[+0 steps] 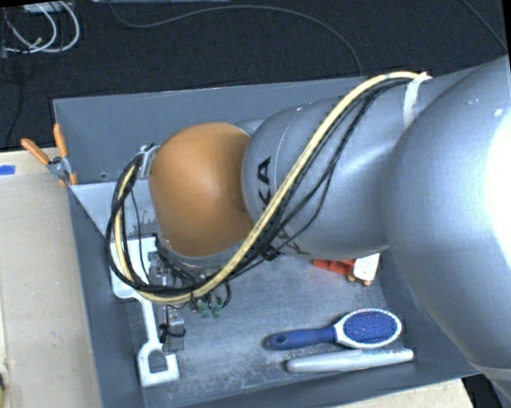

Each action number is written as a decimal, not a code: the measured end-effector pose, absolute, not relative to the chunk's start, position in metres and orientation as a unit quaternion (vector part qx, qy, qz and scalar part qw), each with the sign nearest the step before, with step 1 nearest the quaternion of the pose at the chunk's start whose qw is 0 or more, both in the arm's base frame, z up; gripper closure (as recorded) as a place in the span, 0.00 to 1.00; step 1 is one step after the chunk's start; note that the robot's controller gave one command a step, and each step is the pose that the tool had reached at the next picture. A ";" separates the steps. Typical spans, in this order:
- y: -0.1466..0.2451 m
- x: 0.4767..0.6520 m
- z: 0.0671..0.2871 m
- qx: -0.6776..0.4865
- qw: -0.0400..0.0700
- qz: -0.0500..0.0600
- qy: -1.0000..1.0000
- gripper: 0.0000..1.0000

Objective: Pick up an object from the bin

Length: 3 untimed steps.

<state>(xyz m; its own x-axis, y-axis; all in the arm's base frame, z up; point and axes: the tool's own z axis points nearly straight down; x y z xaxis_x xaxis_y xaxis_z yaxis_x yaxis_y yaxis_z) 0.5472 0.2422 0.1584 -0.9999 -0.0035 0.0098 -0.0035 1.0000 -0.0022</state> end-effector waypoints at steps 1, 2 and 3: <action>0.241 0.549 0.163 -0.001 0.001 0.000 -1.000 0.00; 0.235 0.580 0.107 0.010 0.000 -0.001 -1.000 0.00; 0.239 0.564 0.083 0.105 0.004 0.001 -0.994 0.00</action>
Offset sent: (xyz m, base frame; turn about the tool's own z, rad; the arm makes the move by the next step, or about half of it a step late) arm 0.0472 -0.0131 -0.0884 -0.0263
